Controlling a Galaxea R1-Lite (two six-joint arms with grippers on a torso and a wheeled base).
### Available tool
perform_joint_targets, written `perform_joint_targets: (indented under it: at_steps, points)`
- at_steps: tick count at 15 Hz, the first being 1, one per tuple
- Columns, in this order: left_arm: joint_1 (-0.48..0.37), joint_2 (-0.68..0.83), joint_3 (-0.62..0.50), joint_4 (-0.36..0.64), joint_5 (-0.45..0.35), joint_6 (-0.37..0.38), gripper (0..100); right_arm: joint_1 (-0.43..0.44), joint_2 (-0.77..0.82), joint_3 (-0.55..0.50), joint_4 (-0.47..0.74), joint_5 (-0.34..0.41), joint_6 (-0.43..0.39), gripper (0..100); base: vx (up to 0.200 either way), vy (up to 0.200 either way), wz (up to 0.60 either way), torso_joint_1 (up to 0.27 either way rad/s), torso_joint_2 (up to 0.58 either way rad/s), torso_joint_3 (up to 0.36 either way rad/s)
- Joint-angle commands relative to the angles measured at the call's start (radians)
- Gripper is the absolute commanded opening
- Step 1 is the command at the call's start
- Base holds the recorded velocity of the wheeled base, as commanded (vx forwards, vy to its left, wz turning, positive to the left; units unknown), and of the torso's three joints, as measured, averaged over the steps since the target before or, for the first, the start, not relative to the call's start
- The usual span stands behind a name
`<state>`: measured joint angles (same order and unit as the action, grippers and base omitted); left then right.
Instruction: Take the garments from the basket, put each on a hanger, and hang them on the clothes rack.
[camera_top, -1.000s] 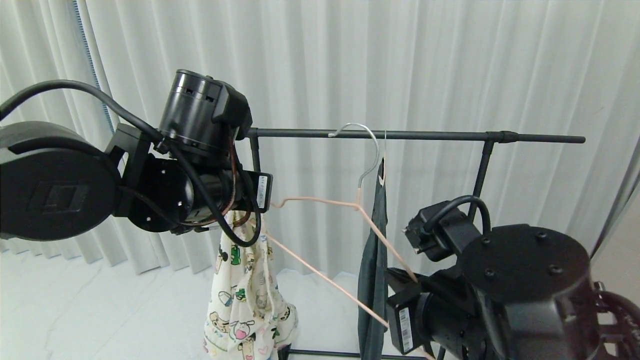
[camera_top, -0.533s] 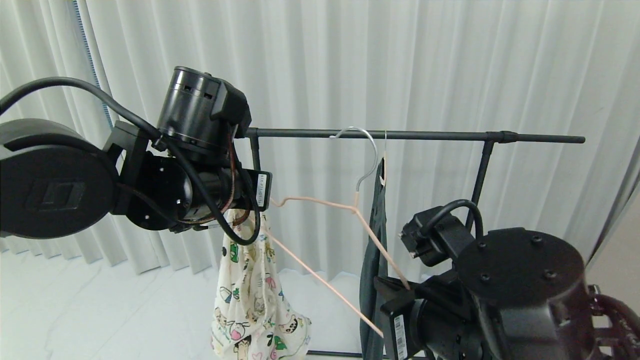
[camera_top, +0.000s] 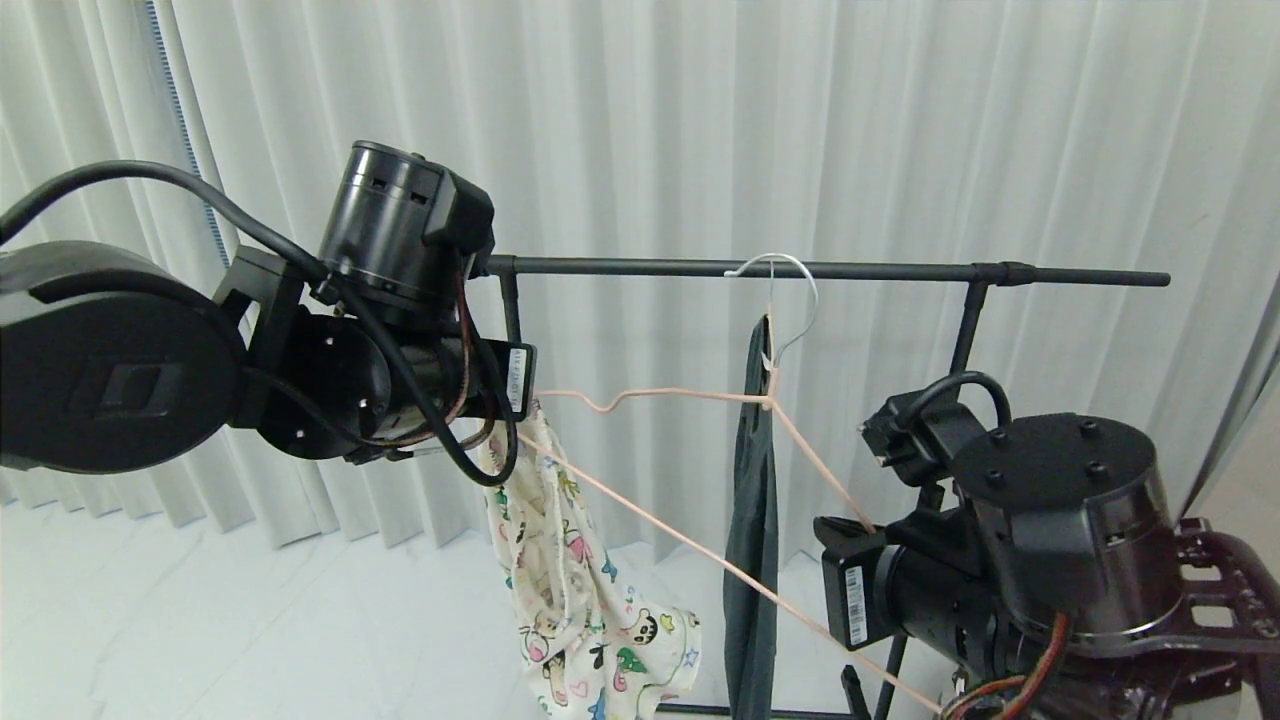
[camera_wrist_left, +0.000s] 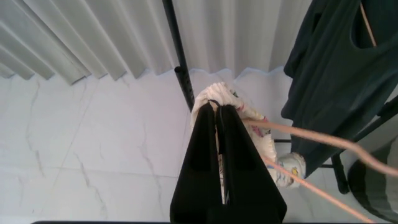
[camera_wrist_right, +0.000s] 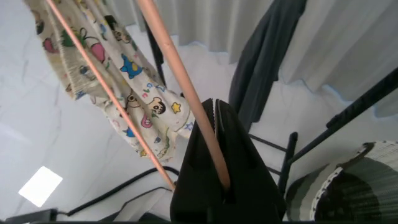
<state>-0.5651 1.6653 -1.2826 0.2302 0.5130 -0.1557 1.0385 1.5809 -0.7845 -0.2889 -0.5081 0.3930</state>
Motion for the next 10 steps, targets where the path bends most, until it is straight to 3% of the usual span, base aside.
perform_joint_targets:
  at_steps: [1, 10]
  points:
    - [-0.001, 0.004, -0.001, 0.0, 0.001, -0.002, 0, -0.029, -0.005, -0.002, -0.003, -0.001, -0.009, 0, 0.0, 0.0, 0.0, 0.0, 0.0, 0.0]
    - [-0.07, -0.015, -0.004, 0.0, 0.001, -0.025, 0, -0.017, 0.08, -0.064, -0.041, 0.006, -0.048, 0, 0.0, 0.0, 0.0, 0.0, 0.0, 0.0]
